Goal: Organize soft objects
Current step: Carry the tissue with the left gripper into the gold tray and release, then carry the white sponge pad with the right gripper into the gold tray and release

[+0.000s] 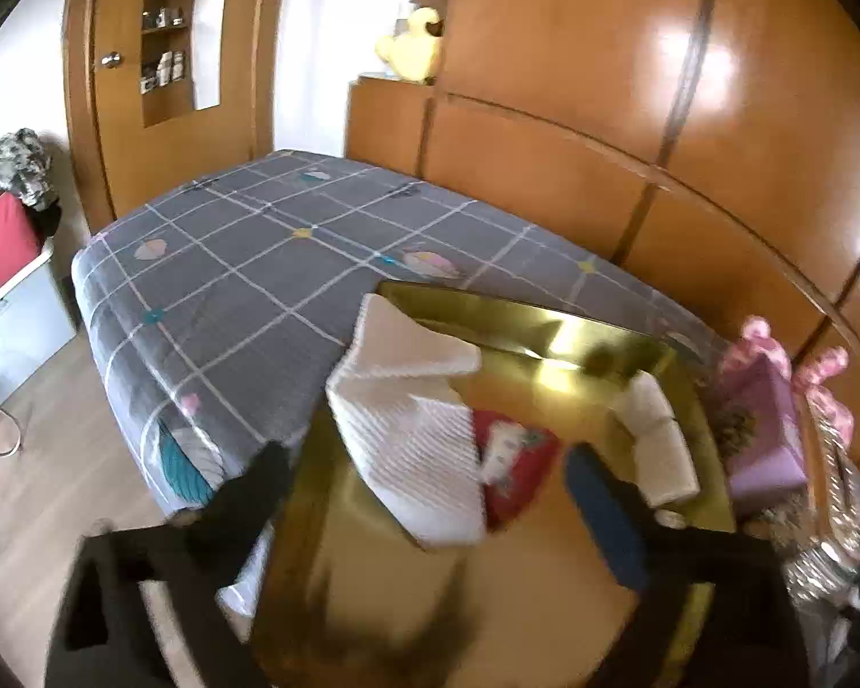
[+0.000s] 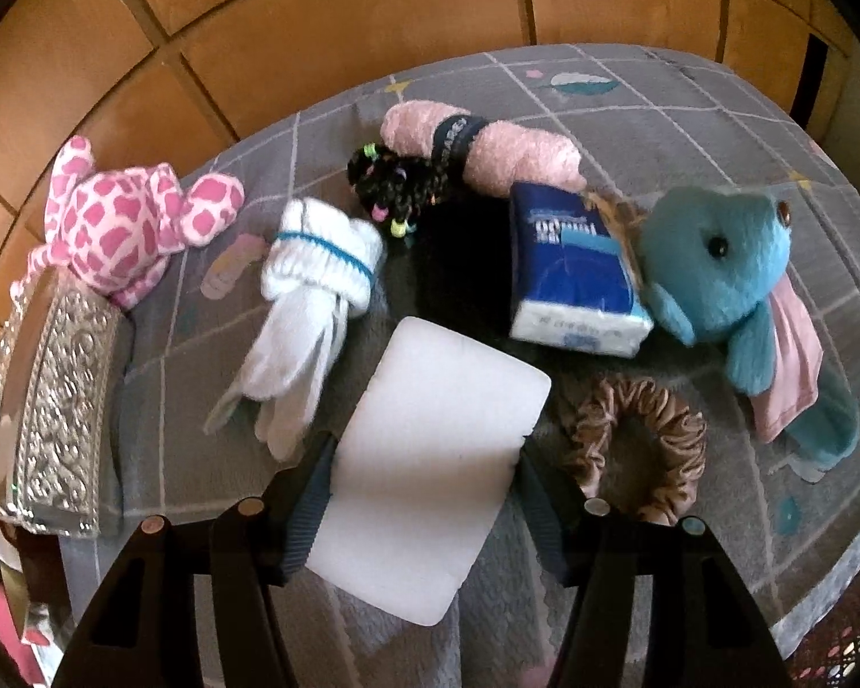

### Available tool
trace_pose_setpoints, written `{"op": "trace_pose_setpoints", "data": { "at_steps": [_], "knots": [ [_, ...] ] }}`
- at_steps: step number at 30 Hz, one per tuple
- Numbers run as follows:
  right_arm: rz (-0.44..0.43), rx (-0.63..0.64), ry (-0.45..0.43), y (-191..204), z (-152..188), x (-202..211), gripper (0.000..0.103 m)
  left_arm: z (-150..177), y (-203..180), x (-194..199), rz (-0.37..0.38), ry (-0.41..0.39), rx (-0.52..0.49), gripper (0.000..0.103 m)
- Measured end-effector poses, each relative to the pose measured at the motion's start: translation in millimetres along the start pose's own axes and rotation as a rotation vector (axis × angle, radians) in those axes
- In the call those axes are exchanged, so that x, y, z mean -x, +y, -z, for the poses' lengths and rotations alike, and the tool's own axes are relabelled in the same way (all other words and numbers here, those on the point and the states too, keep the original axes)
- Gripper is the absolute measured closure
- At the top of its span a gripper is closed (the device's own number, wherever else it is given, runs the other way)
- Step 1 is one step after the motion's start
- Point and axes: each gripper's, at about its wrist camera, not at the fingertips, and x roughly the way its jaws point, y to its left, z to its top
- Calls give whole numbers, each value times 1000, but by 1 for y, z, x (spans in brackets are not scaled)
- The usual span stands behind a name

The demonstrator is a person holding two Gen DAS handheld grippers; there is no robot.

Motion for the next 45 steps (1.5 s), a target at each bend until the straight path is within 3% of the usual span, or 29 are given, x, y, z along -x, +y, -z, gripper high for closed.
{"op": "trace_pose_setpoints", "data": {
  "at_steps": [11, 22, 31, 39, 45],
  "knots": [
    [-34, 66, -103, 45, -38, 17, 41, 19, -40, 28, -12, -6, -85, 0],
    [-189, 294, -238, 177, -84, 58, 41, 31, -57, 34, -4, 6, -134, 0],
    [-425, 587, -274, 303, -41, 93, 41, 34, -52, 35, -8, 6, -128, 0],
    [-561, 840, -146, 383, 35, 76, 41, 32, -41, 36, -14, -4, -104, 0],
    [-571, 931, -39, 429, 73, 40, 41, 20, -19, 39, -29, -33, -47, 0]
  ]
}}
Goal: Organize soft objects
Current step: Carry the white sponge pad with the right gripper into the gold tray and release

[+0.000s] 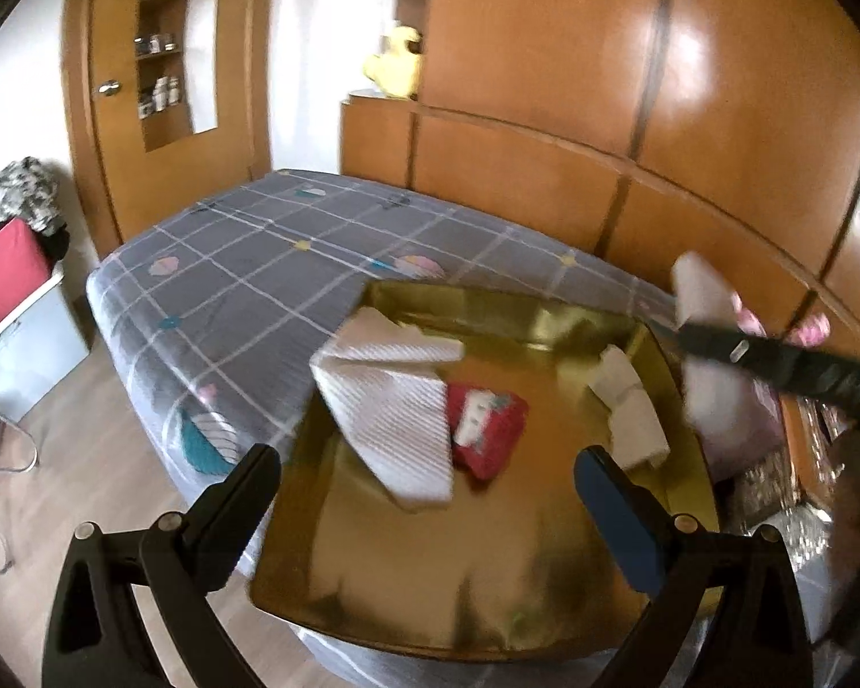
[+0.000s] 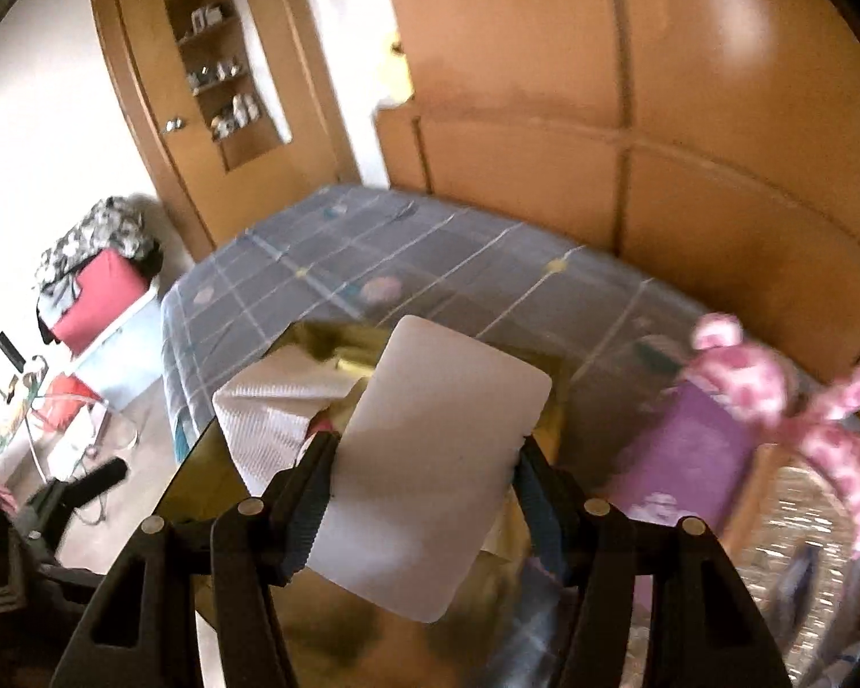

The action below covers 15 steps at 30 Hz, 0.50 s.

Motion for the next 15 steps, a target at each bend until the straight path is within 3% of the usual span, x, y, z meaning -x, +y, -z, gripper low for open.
{"op": "trace_pose_setpoints", "data": {
  "at_steps": [7, 15],
  "knots": [
    [1, -29, 124, 14, -10, -66, 33, -9, 28, 0, -26, -17, 89, 0],
    [-23, -103, 113, 0, 0, -55, 22, -6, 22, -1, -11, -12, 70, 0]
  ]
}}
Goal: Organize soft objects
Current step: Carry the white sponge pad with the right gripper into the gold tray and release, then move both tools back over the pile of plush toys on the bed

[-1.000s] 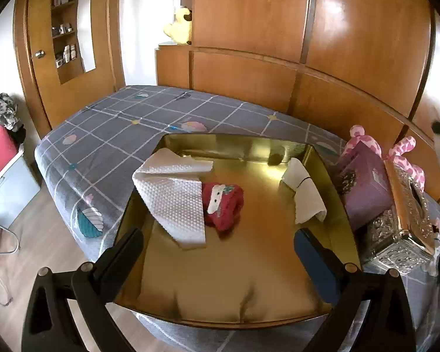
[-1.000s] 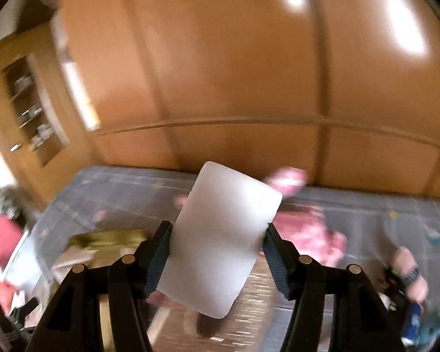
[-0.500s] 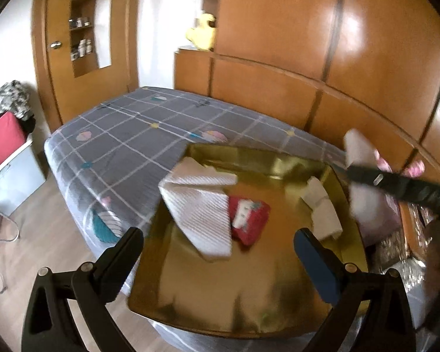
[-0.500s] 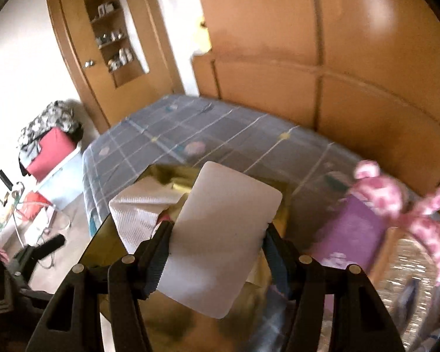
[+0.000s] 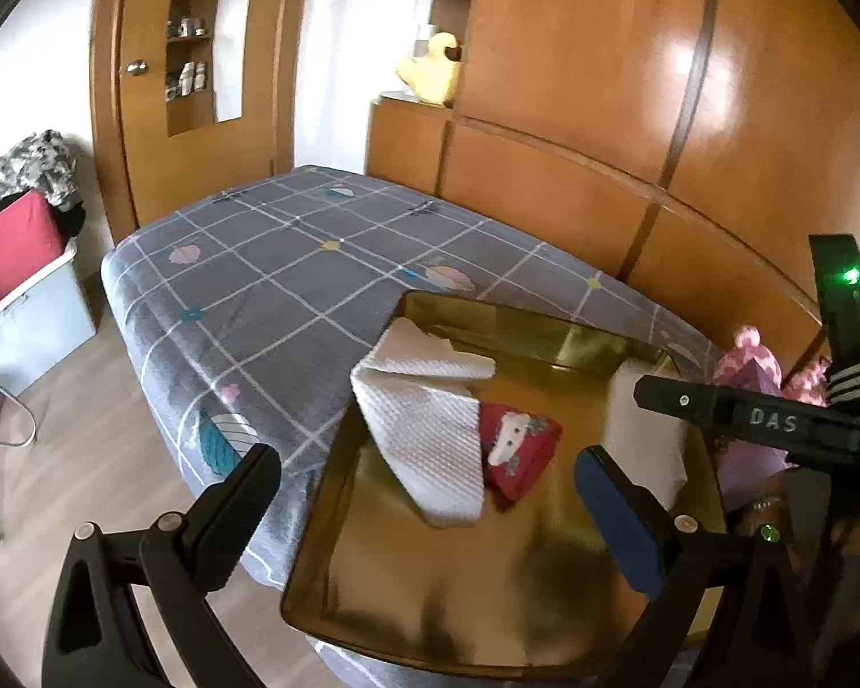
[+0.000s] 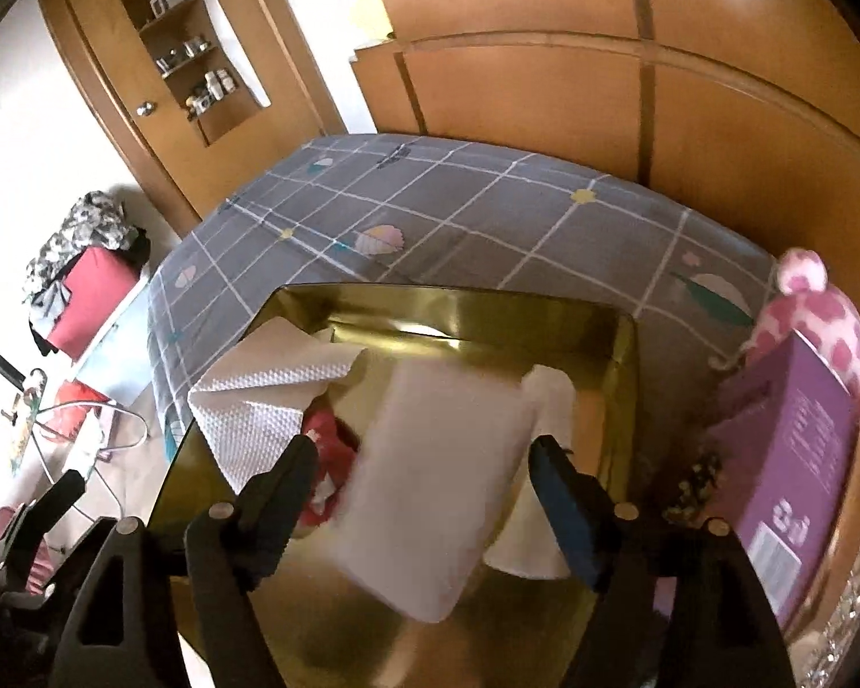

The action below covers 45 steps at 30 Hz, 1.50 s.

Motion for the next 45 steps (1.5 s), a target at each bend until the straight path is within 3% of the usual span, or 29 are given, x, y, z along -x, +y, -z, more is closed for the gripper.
{"op": "trace_pose_setpoints", "data": {
  "at_steps": [8, 23, 34, 45],
  "knots": [
    [-5, -19, -59, -6, 1, 29, 19, 4, -16, 10, 18, -22, -45, 0],
    [180, -12, -205, -52, 72, 124, 19, 18, -48, 17, 69, -5, -131, 0],
    [296, -185, -261, -131, 125, 189, 19, 33, -91, 30, 142, -8, -252, 0],
    [463, -449, -315, -220, 195, 266, 19, 48, -157, 52, 272, -25, -425, 0]
  ]
}}
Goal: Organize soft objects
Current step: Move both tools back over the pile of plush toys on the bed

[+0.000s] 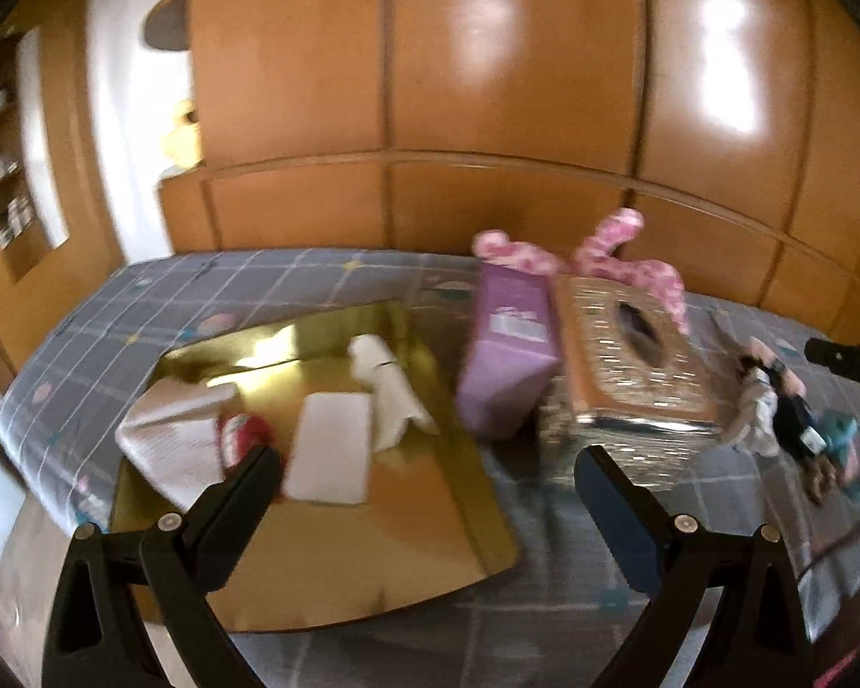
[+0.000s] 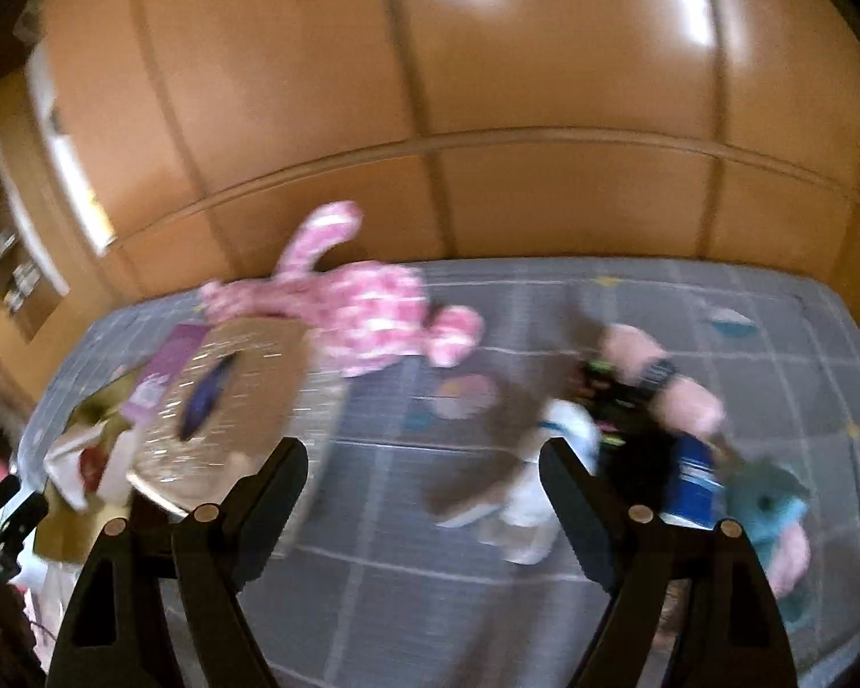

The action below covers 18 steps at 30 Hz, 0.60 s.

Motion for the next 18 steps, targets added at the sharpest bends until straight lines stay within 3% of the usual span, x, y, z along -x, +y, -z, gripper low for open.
{"op": "trace_pose_setpoints", "data": {
  "at_steps": [3, 9, 13, 18],
  "knots": [
    [63, -61, -11, -34, 4, 13, 19, -3, -22, 1, 49, -12, -58, 0],
    [170, -225, -21, -105, 17, 43, 19, -8, -72, -1, 224, 7, -158, 0],
    [234, -316, -23, -143, 29, 58, 19, -9, -104, -11, 307, 57, -205, 1],
    [253, -401, -10, -174, 46, 64, 19, -7, -144, -30, 398, 164, -240, 4]
  ]
}}
